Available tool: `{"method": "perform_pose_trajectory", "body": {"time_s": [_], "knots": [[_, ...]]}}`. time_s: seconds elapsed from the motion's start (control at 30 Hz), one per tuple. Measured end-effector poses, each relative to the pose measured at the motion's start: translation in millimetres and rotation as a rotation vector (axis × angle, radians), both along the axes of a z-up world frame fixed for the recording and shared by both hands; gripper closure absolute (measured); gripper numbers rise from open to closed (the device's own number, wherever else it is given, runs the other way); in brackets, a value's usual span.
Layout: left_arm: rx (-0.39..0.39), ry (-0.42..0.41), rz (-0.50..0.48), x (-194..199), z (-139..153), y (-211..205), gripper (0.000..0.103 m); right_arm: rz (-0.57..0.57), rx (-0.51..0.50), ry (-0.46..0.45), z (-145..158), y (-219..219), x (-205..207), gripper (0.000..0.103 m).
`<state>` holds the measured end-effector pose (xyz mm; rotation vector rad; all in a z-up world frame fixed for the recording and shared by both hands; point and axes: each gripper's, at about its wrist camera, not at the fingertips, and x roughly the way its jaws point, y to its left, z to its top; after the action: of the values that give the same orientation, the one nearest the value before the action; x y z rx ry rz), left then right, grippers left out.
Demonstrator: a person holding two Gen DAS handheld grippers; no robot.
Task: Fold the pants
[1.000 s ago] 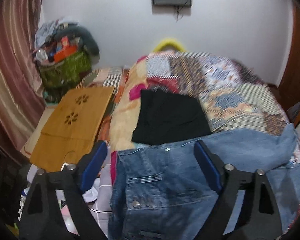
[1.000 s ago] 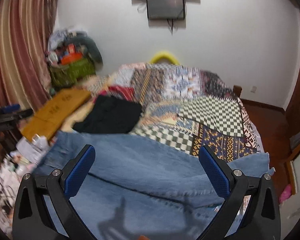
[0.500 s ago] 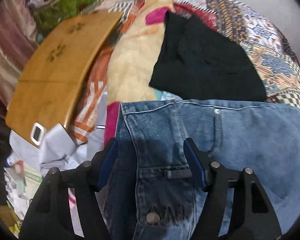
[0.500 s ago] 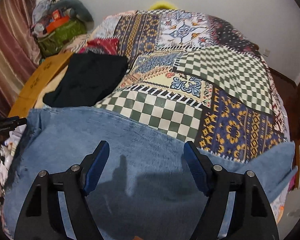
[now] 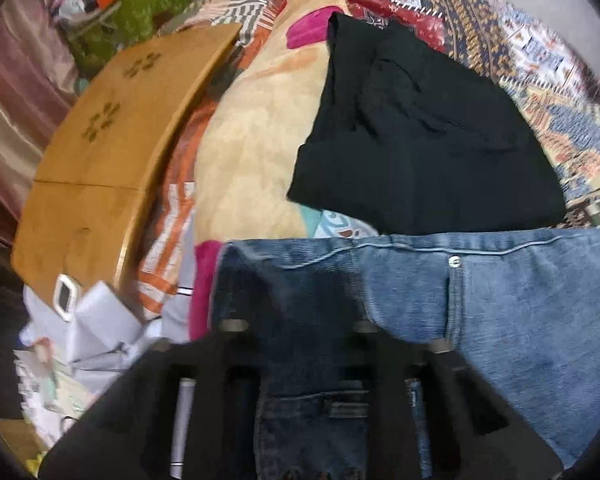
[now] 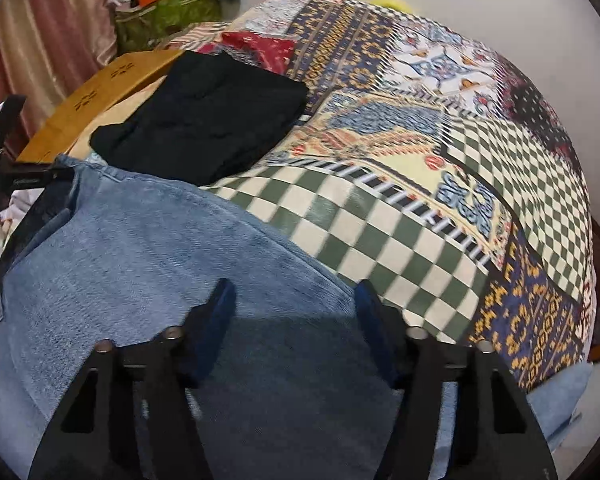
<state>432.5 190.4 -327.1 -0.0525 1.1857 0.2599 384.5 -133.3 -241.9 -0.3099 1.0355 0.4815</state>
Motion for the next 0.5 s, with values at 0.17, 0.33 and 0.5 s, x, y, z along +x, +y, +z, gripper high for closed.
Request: {"method": "perform_pose_trajectory", "body": {"time_s": [0.17, 0.33, 0.5], "knots": [[-0.046, -0.007, 0.036, -7.3, 2.9, 2.9, 0.094, -0.037, -0.006, -0.007, -1.7, 5.7, -11.7, 0.085], [0.084, -0.079, 0.030, -17.8, 36.5, -3.7, 0.097, -0.011, -0.007, -0.013, 3.3, 10.6, -19.9, 0.103], [0.150, -0.189, 0.039, -22.5, 86.9, 1.9, 0.097, -0.046, -0.009, -0.223, 54.2, 10.2, -17.3, 0.103]]}}
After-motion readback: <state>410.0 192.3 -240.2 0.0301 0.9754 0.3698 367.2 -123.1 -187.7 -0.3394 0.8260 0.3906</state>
